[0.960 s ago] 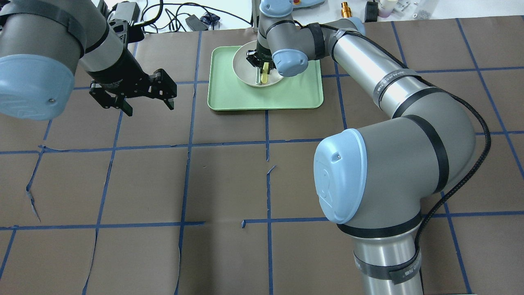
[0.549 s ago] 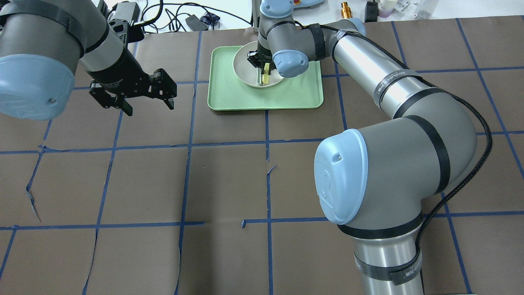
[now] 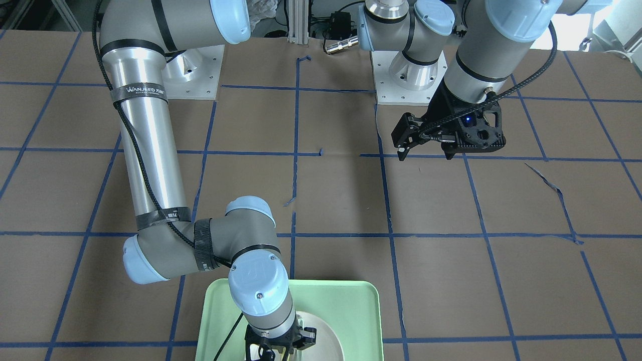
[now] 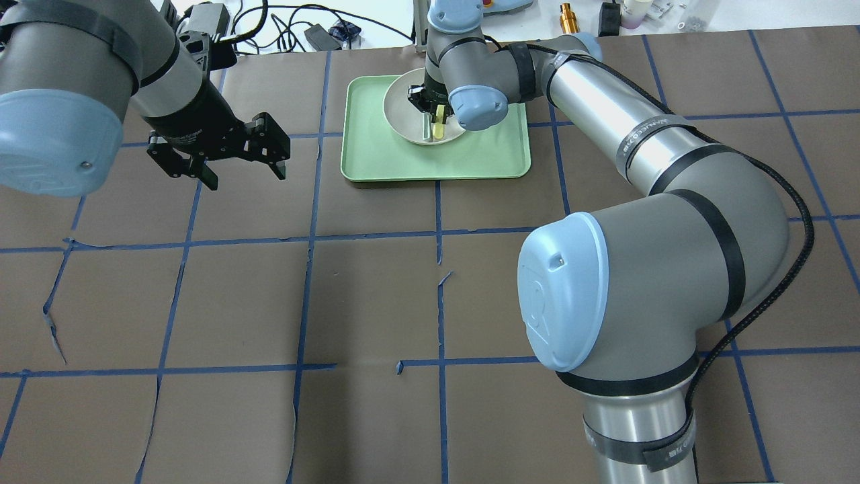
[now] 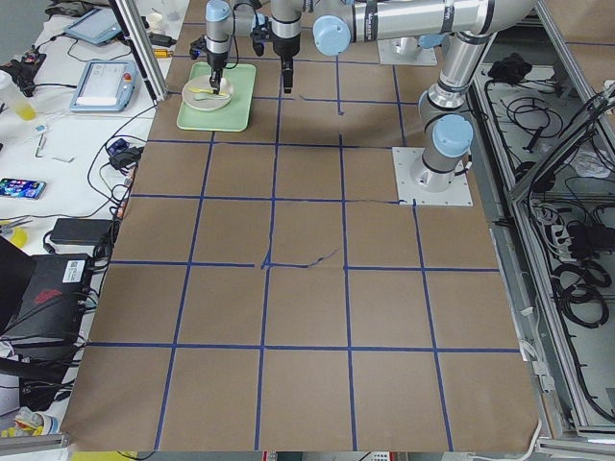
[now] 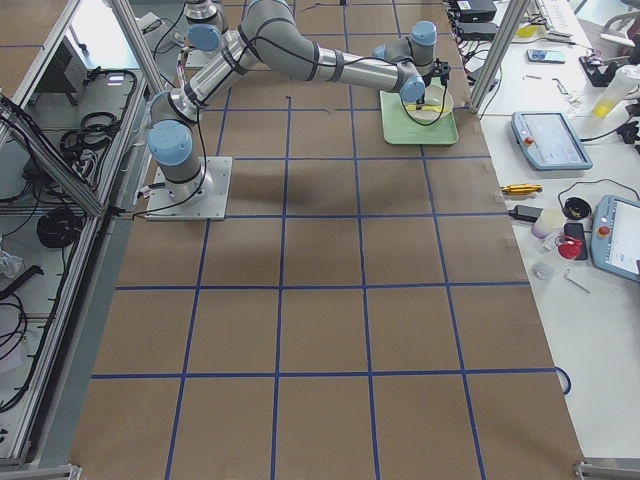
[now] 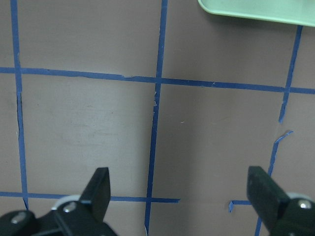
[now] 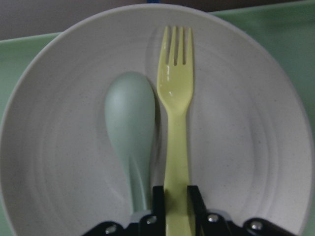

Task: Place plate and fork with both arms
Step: 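Lower the right gripper and close it on the yellow fork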

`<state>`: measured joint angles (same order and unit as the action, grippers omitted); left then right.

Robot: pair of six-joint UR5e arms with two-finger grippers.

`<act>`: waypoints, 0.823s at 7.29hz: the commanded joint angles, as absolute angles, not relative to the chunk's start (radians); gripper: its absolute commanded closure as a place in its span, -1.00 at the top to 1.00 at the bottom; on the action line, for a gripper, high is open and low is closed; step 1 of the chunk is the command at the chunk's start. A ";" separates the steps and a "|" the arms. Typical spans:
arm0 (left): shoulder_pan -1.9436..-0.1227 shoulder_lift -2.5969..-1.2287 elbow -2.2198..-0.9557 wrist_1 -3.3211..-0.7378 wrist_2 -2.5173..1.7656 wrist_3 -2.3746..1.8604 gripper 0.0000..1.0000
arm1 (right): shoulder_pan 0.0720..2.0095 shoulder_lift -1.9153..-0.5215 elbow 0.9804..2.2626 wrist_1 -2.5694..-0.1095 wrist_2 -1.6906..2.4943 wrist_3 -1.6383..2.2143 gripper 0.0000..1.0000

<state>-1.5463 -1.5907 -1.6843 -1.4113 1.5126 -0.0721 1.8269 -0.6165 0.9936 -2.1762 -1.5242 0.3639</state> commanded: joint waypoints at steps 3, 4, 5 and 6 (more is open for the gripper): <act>-1.546 -1.591 -1.684 -1.410 1.513 -0.074 1.00 | 1.827 -0.655 1.002 -2.163 -1.523 0.321 -0.82; -1.546 -1.591 -1.684 -1.411 1.513 -0.074 1.00 | 1.827 -0.666 1.009 -2.161 -1.522 0.299 -0.82; -1.546 -1.591 -1.684 -1.410 1.513 -0.074 1.00 | 1.825 -0.682 1.025 -2.161 -1.520 0.282 -0.81; -1.546 -1.591 -1.684 -1.410 1.513 -0.072 1.00 | 1.825 -0.687 1.034 -2.161 -1.522 0.276 -0.81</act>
